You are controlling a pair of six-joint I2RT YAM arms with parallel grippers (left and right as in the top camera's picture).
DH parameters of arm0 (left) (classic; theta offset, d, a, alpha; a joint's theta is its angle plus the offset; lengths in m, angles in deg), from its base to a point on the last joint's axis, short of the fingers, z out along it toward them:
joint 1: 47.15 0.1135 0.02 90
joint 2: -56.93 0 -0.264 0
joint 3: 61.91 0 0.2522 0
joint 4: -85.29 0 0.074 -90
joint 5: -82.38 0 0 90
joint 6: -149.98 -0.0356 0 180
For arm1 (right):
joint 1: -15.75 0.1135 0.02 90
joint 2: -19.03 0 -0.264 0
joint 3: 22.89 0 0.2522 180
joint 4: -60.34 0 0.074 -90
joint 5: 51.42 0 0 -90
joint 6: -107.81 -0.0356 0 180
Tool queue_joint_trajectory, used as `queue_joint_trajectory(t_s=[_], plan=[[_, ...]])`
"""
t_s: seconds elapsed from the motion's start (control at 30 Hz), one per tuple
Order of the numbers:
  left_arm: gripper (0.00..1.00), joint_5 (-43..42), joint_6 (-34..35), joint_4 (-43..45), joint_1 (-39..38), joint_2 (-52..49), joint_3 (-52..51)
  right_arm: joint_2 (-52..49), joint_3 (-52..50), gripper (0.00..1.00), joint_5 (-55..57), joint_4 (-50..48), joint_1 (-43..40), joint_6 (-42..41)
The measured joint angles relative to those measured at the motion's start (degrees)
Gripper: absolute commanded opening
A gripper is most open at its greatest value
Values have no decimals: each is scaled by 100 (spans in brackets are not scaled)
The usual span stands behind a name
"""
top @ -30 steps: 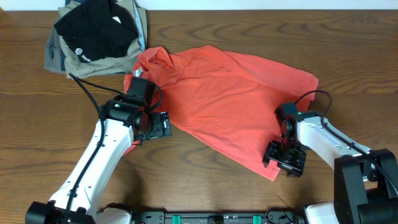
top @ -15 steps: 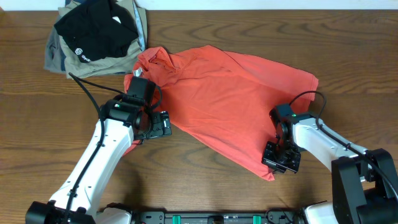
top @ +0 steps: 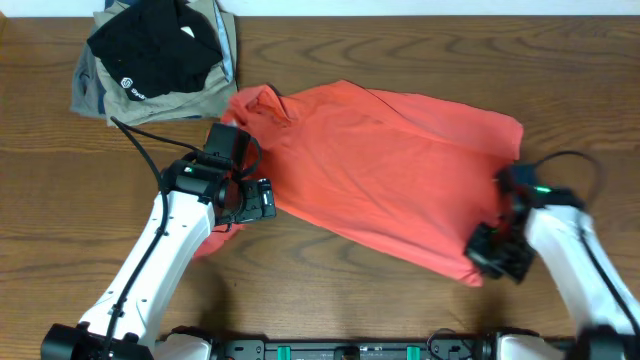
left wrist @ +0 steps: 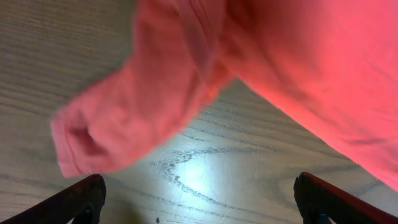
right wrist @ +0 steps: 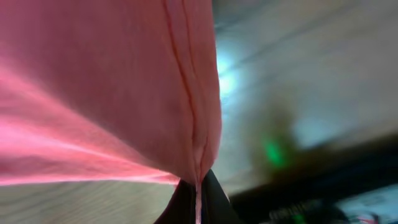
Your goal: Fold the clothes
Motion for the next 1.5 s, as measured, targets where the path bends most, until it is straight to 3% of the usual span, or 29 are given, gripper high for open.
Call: queue_joint_trajectory(t_s=[0.2, 0.37, 0.77, 1.3, 1.5], plan=[[98, 0, 0, -7, 0, 0, -2, 1303, 935, 1, 168, 564, -1370, 369], [98, -2, 0, -24, 0, 0, -2, 1899, 1591, 1, 216, 732, -1947, 551], [98, -848, -267, 149, 0, -26, -2, 1838, 1709, 1, 212, 835, -1974, 769], [100, -1126, 929, 789, -988, -1290, -2, 1742, 1709, 1, 151, 839, -1974, 905], [92, -1049, 1255, 968, -1027, -1436, -2, 1742, 1709, 1, 151, 859, -1974, 960]])
